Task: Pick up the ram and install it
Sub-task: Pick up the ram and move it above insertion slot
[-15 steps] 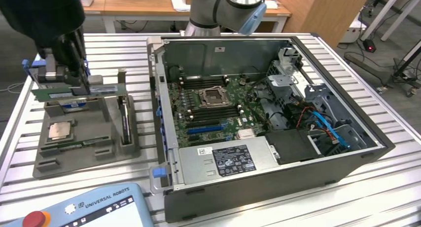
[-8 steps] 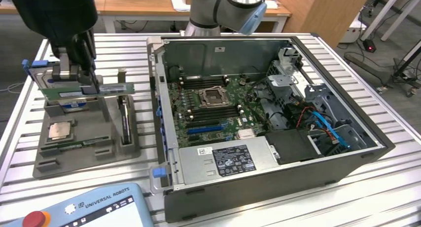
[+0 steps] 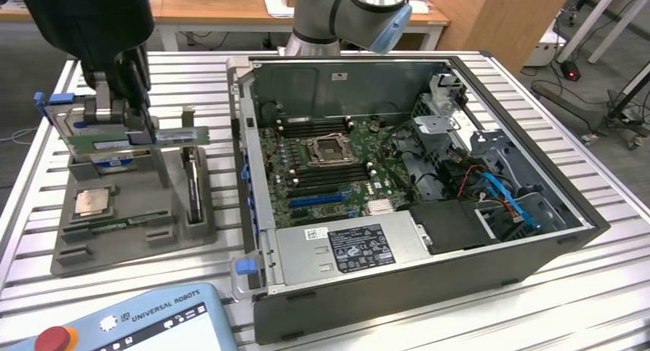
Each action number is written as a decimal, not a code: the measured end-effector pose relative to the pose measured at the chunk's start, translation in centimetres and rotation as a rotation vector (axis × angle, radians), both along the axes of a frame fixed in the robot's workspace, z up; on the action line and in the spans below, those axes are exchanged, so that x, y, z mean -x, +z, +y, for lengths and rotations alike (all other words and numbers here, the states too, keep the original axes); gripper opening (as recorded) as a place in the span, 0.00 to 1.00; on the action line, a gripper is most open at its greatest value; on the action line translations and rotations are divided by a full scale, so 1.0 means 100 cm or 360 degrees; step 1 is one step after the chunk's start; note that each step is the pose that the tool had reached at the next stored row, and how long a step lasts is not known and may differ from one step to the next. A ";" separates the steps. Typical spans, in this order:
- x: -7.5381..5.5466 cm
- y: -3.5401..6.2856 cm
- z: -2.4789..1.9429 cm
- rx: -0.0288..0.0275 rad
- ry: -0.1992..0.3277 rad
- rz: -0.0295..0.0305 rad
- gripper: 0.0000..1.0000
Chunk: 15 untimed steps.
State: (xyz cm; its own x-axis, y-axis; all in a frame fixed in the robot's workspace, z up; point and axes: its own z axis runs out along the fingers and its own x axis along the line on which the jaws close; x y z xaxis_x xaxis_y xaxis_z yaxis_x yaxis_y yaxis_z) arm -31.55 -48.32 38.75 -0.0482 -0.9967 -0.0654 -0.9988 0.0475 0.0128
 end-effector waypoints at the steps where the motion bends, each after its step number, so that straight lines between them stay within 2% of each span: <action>1: -0.001 0.0000 0.0003 0.00000 0.0000 0.00001 0.13; 15: -0.017 0.0000 0.0025 -0.00001 0.0000 -0.00001 0.13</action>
